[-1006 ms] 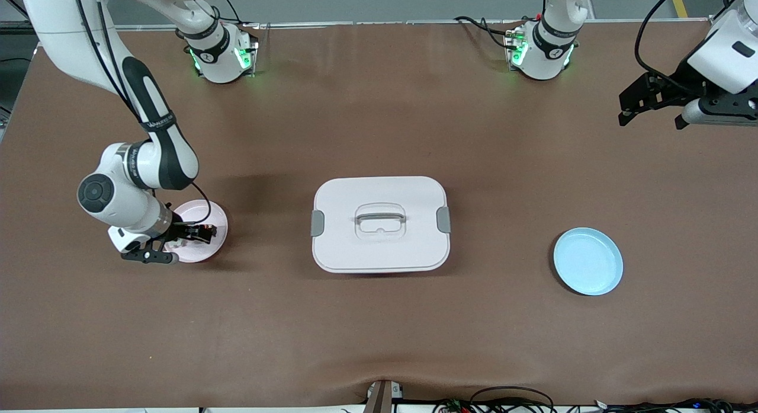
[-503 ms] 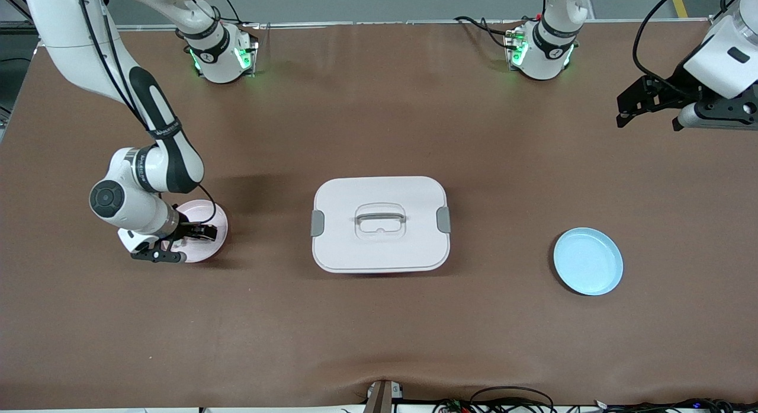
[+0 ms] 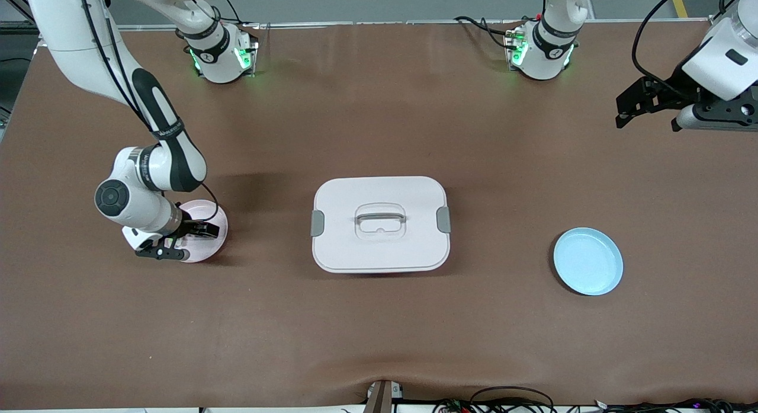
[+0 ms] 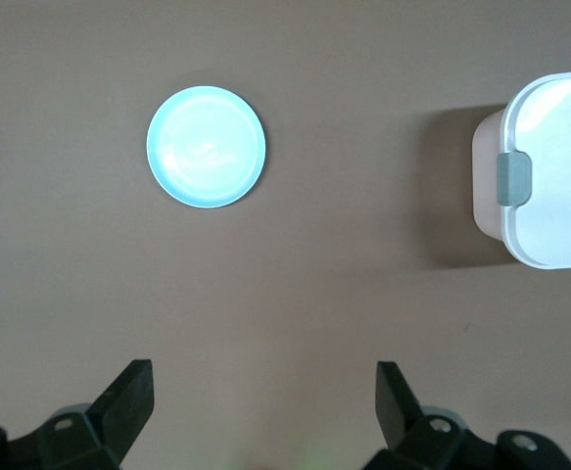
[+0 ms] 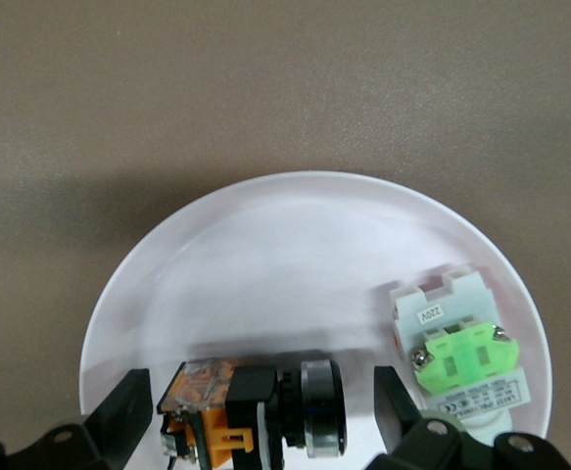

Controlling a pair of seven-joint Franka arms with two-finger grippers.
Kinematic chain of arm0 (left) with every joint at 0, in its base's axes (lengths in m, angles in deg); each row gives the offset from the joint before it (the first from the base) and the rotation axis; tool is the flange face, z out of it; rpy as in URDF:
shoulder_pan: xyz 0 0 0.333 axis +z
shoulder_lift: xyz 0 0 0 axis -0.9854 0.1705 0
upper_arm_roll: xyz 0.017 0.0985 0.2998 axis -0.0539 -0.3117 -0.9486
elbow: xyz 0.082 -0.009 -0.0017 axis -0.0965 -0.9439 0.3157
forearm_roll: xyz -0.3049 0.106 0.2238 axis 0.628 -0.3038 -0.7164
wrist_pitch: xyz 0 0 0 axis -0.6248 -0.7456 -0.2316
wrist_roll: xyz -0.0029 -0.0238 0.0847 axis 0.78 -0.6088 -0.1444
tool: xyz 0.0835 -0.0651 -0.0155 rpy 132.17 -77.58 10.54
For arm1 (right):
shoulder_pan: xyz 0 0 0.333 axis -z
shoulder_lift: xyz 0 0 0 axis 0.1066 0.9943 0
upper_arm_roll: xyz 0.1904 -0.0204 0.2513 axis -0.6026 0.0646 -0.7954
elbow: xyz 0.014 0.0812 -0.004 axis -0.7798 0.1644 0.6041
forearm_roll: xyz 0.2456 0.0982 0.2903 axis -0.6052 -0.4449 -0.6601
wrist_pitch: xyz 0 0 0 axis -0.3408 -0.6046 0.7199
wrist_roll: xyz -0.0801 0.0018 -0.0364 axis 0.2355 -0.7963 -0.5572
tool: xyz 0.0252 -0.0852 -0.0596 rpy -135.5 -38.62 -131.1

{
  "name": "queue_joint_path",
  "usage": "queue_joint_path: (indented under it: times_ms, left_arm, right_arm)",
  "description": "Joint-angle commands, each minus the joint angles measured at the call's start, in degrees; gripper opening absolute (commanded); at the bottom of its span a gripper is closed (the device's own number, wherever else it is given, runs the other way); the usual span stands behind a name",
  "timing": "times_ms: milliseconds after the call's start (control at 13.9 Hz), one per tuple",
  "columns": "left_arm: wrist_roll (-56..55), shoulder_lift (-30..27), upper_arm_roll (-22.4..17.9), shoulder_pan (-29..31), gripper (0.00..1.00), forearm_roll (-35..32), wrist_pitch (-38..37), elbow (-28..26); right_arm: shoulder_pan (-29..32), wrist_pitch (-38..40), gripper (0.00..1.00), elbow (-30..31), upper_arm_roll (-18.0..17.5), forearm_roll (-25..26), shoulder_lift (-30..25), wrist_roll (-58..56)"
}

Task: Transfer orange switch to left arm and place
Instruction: 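Close the right gripper on the orange switch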

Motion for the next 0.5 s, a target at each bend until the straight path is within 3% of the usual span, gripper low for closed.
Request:
queue_joint_path:
  times_ms: [0,72,144,431]
  left_arm:
    - [1.06,-0.17,0.16,0.44,1.00,0.25,0.92,-0.58]
    - [1.06,-0.17,0.16,0.53,1.00,0.25,1.19,-0.76]
    - [1.06,-0.17,0.16,0.53,1.00,0.25,1.19,-0.76]
    - [0.97,-0.17,0.07,0.45,1.00,0.16,1.19,-1.02]
  right_arm:
    - [-0.27,-0.61,1.00,0.73,0.15,-0.87,-0.17,-1.02]
    - [-0.27,-0.44,0.68,0.82,0.15,-0.87,-0.17,-1.63]
    - [-0.53,-0.35,0.01,0.73,0.06,-0.87,-0.17,-1.89]
    - [-0.18,0.61,0.00,0.64,-0.03,-0.96,-0.69,-1.54]
